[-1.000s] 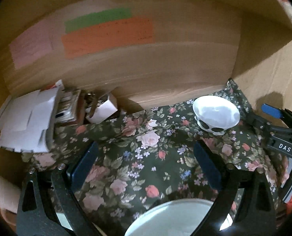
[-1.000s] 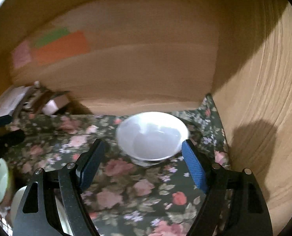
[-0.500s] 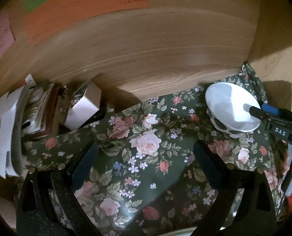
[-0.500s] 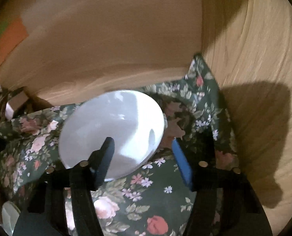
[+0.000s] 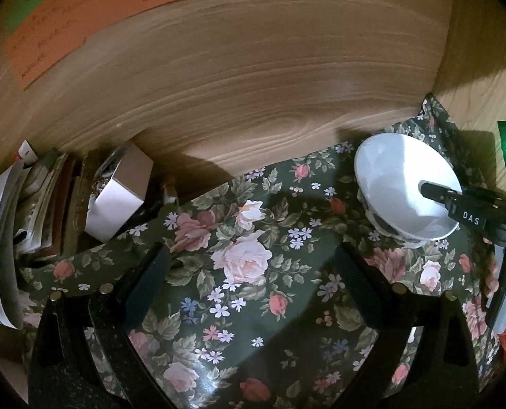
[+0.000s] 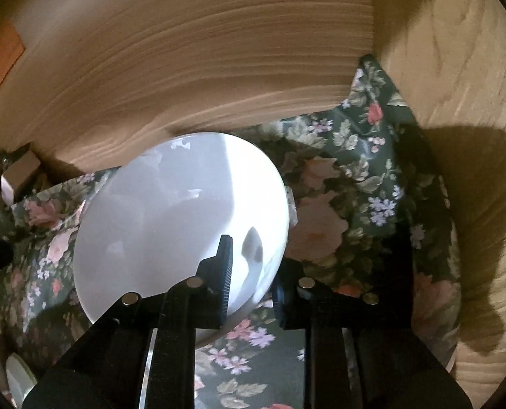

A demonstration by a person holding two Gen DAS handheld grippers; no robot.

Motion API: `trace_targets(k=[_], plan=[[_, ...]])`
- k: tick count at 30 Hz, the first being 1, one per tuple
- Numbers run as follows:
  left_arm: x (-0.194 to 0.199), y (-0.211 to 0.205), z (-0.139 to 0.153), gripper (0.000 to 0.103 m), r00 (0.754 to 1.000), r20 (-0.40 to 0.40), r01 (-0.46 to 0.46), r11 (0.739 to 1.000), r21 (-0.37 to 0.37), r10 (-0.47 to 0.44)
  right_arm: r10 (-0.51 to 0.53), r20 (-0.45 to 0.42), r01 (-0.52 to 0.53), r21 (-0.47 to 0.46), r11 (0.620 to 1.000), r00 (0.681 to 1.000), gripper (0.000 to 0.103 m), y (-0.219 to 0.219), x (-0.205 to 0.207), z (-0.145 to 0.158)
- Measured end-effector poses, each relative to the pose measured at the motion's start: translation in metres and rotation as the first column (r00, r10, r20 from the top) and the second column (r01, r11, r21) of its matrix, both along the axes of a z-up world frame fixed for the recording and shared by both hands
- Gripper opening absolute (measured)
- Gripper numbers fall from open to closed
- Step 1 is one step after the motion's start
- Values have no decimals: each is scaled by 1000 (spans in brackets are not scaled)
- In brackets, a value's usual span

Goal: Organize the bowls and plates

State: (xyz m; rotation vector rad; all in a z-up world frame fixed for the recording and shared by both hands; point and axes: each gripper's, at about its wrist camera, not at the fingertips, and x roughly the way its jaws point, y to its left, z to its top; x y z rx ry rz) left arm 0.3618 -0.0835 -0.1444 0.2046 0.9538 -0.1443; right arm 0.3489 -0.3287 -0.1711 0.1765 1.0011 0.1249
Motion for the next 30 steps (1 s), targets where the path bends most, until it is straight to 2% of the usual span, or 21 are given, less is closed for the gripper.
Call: trace_targets(k=[13, 23, 25, 26, 28, 30], plan=[[-5, -1, -12, 98, 999, -42, 22, 1000, 12, -21, 193, 0, -193, 9, 981, 981, 16, 58, -32, 9], [-6, -2, -30, 98, 994, -101, 41, 999, 32, -38, 260, -18, -260, 22, 965, 965, 18, 86, -46, 4], [-6, -3, -33, 93, 994, -108, 39, 999, 28, -36, 257, -24, -256, 30, 966, 966, 18, 87, -46, 3], [-6, -3, -34, 86, 993, -112, 43, 999, 27, -39, 250, -29, -248, 40, 968, 968, 18, 86, -45, 2], [-6, -5, -35, 77, 991, -123, 48, 999, 25, -45, 237, -23, -236, 49, 971, 971, 19, 78, -49, 4], [-6, -7, -37, 73, 990, -132, 50, 999, 19, -47, 224, -10, -223, 41, 974, 975, 24, 74, -52, 8]])
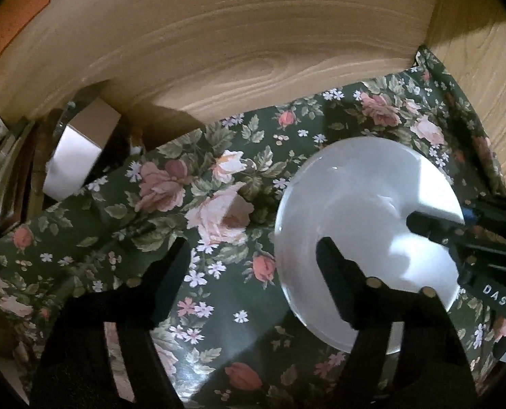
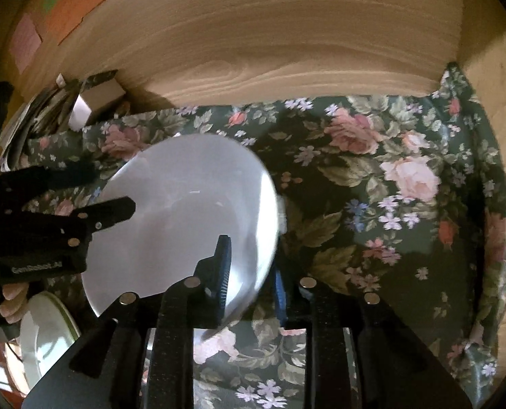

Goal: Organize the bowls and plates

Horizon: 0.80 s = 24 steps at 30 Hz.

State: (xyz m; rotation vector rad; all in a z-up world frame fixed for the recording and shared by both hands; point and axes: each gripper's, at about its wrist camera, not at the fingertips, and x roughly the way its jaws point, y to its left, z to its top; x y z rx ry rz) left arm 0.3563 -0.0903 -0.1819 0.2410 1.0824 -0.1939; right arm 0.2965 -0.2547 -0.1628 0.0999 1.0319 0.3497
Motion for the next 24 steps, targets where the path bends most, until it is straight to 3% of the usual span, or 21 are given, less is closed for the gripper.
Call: trace_targets(k=[3, 7, 11, 16, 19, 24], plan=[[2, -4, -4, 62, 1000, -20, 8, 1000, 2, -8, -13, 11, 13, 15, 1000, 1000, 35, -3, -3, 5], [5, -7, -12, 48, 998, -66, 15, 1000, -9, -16, -20, 8, 20, 37, 999, 1000, 35, -5, -5, 6], [4, -11, -18, 43, 996, -82, 22, 1000, -17, -23, -16, -2, 16, 38, 999, 1000, 35, -3, -4, 2], [-2, -18, -17, 26, 996, -76, 48, 999, -22, -49, -7, -14, 8, 46, 999, 1000, 21, 3, -3, -2], [-4, -24, -18, 25, 996, -72, 49, 999, -3, -49, -10, 17, 10, -4, 1000, 1000, 20, 10, -5, 0], [-5, -18, -12, 25, 997, -72, 33, 999, -27, -35, -16, 33, 15, 27, 1000, 999, 20, 6, -6, 6]])
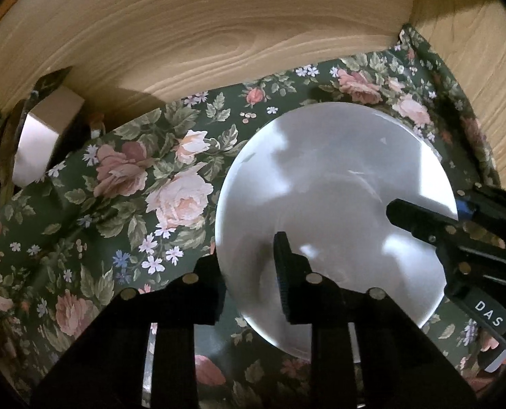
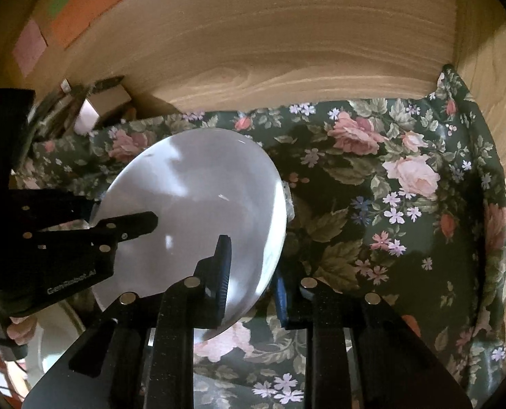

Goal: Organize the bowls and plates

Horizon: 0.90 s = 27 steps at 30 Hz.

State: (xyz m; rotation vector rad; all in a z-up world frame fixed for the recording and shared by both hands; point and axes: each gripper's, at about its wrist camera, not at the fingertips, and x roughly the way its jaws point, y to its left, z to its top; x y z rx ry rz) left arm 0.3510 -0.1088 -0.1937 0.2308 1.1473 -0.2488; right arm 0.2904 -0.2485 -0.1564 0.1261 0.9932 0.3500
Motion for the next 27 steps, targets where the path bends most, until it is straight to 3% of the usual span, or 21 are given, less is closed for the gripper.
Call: trace_targets(k=[16, 27], plan=[[-47, 32, 68, 25, 986, 155, -47, 997, -64, 56, 16, 159, -23, 39, 999, 987, 20, 19, -31, 59], [-85, 59, 91, 25, 972, 209, -92, 991, -99, 111, 51, 211, -59, 34, 998, 976, 20, 40, -59, 81]])
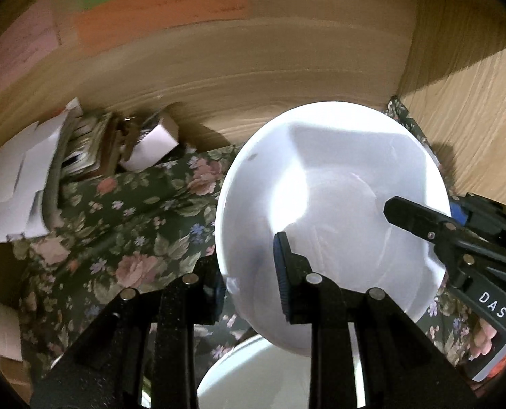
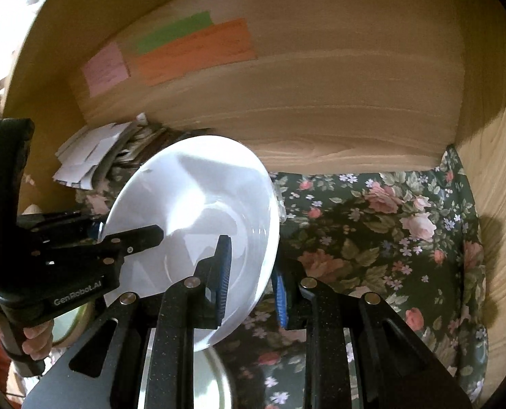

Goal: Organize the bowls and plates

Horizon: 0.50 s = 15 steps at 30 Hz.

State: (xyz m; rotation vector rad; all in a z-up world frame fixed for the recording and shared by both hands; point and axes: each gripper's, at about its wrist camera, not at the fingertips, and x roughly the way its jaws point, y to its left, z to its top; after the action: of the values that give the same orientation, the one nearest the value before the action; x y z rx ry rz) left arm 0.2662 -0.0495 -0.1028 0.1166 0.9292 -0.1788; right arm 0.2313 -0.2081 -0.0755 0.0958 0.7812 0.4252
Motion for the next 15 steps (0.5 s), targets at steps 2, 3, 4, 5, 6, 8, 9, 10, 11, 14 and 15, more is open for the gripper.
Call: trace_targets(k=[2, 3, 4, 5, 6, 8, 9, 10, 11, 14, 15], plan=[[-7, 5, 3, 25, 1000, 11, -9, 1000, -2, 9, 10, 9, -10, -1, 1000, 1000, 20, 5, -5, 3], [-10, 8, 4, 25, 1000, 14, -14, 1000, -4, 14, 12, 13, -12, -2, 1000, 1000, 20, 7, -8, 4], [-14, 12, 5, 25, 1000, 16, -18, 1000, -7, 19, 16, 18, -16, -2, 1000, 1000, 20, 10, -11, 6], [-18, 15, 7, 25, 1000, 18, -23, 1000, -9, 23, 21, 22, -21, -3, 1000, 1000, 20, 13, -13, 7], [-21, 18, 8, 25, 999, 20, -27, 1000, -11, 27, 25, 25, -25, -4, 1000, 999, 20, 15, -15, 8], [-28, 24, 10, 25, 999, 28, -38, 999, -15, 39, 35, 31, -35, -4, 999, 999, 20, 21, -21, 10], [-32, 27, 11, 25, 998, 33, -45, 999, -15, 46, 40, 33, -40, -4, 999, 999, 20, 24, -23, 11], [-35, 30, 12, 25, 998, 36, -50, 999, -15, 51, 46, 36, -46, -4, 999, 998, 20, 27, -26, 12], [-38, 33, 13, 25, 998, 39, -56, 998, -18, 56, 50, 38, -50, -4, 999, 998, 20, 29, -28, 12], [-48, 43, 16, 25, 996, 44, -73, 997, -25, 74, 66, 39, -65, -5, 998, 997, 20, 37, -33, 12], [-51, 44, 16, 25, 996, 46, -78, 997, -26, 80, 70, 40, -70, -5, 998, 997, 20, 40, -36, 12]])
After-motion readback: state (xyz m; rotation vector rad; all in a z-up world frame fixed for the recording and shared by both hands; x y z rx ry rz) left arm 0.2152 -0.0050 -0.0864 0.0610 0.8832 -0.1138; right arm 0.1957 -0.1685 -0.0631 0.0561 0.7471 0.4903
